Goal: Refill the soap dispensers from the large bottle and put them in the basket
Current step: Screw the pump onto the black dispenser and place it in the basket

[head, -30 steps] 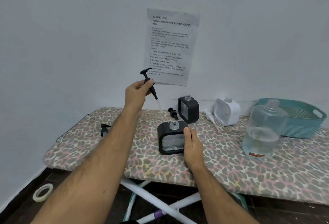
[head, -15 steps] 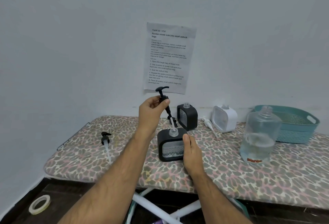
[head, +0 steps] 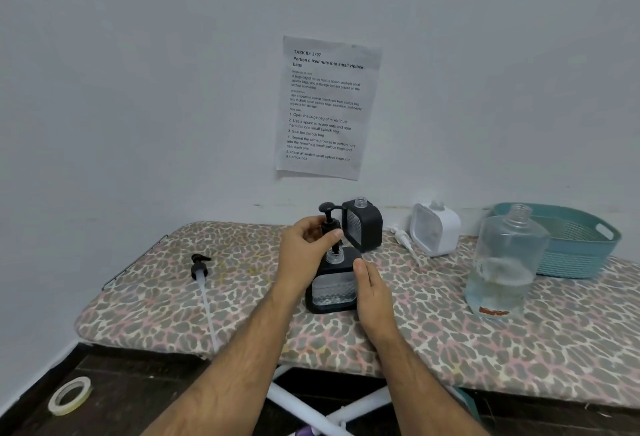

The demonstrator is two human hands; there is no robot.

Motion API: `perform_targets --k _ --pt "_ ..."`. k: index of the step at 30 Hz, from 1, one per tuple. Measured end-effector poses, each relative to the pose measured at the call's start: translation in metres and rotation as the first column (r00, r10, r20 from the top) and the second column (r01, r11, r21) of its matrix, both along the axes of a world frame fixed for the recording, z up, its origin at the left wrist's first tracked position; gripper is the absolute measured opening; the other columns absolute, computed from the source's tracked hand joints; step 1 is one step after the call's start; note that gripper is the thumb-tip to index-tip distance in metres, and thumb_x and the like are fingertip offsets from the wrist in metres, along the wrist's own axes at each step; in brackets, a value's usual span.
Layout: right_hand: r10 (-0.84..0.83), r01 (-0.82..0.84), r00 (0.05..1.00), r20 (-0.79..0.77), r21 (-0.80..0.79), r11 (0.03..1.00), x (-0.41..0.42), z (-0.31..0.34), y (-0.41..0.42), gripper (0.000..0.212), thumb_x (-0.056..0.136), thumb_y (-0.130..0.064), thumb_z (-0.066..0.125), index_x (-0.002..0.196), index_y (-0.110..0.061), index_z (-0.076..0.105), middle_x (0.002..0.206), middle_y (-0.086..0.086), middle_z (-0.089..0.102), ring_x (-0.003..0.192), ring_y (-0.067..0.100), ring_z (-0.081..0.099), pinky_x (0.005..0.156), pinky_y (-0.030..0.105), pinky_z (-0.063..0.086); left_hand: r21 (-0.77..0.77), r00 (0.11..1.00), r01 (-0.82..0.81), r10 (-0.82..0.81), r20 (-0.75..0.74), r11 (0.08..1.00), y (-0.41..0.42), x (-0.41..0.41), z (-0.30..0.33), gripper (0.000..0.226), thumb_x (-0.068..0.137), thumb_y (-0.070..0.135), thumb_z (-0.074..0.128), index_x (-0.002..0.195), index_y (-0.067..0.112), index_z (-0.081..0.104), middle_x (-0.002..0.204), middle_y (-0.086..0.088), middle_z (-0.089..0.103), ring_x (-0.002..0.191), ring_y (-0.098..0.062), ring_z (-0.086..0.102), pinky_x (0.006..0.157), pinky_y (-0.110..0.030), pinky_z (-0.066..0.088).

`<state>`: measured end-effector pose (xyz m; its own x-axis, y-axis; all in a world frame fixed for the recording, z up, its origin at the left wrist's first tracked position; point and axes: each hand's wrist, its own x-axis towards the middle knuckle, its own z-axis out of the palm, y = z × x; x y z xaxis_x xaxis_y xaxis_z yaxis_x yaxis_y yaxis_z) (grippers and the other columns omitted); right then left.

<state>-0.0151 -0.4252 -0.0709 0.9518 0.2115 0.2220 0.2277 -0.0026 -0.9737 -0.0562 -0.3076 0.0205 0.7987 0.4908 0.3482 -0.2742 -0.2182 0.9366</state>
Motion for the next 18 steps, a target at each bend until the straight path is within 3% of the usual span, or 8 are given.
perform_targets --k 2,6,11,16,18 --pt "0.005 -0.005 1.0 -0.011 0.011 1.0 0.0 0.0 -0.001 0.043 0.098 -0.054 0.042 0.121 -0.025 0.064 0.11 -0.012 0.068 0.103 0.0 0.062 0.081 0.015 0.045 0.033 1.0 -0.002 0.003 -0.027 0.999 0.0 0.0 -0.005 0.034 0.081 0.015 0.08 0.113 0.011 0.07 0.097 -0.001 0.075 0.091 -0.013 0.072 0.079 -0.025 0.057" --pt "0.01 -0.009 1.0 -0.015 0.012 1.0 -0.001 0.001 -0.002 0.041 0.1 -0.05 0.042 0.123 -0.025 0.064 0.111 -0.013 0.068 0.101 -0.004 0.061 0.079 0.012 0.045 0.081 0.998 0.007 -0.002 -0.065 0.997 0.0 -0.002 -0.015 0.037 0.08 0.016 0.081 0.115 0.012 0.069 0.097 0.001 0.075 0.087 -0.008 0.072 0.075 -0.02 0.056" --pt "0.01 -0.01 1.0 -0.022 0.006 1.0 -0.002 0.002 -0.002 0.037 0.101 -0.05 0.041 0.12 -0.028 0.064 0.109 -0.014 0.068 0.097 -0.008 0.061 0.076 0.01 0.044 0.118 0.994 0.006 0.007 -0.109 0.993 0.004 -0.002 -0.024 0.039 0.077 0.021 0.083 0.114 0.016 0.07 0.1 0.003 0.075 0.097 -0.013 0.07 0.089 -0.032 0.056" --pt "0.013 -0.013 1.0 -0.025 0.001 1.0 -0.002 0.003 -0.002 0.033 0.101 -0.048 0.041 0.118 -0.029 0.063 0.108 -0.016 0.067 0.096 -0.009 0.06 0.074 0.008 0.043 0.157 0.992 0.015 0.005 -0.129 0.988 0.006 -0.002 -0.026 0.033 0.079 0.017 0.082 0.108 0.025 0.067 0.102 0.016 0.068 0.099 0.001 0.064 0.085 -0.014 0.049" --pt "0.015 -0.014 0.999 -0.031 0.012 1.0 -0.002 0.003 -0.002 0.034 0.1 -0.05 0.042 0.117 -0.03 0.063 0.108 -0.015 0.067 0.097 -0.006 0.061 0.076 0.011 0.044 0.187 0.988 0.034 -0.005 -0.156 0.982 0.007 -0.003 -0.027 0.032 0.081 0.019 0.08 0.108 0.027 0.066 0.105 0.017 0.067 0.101 0.003 0.062 0.087 -0.014 0.047"
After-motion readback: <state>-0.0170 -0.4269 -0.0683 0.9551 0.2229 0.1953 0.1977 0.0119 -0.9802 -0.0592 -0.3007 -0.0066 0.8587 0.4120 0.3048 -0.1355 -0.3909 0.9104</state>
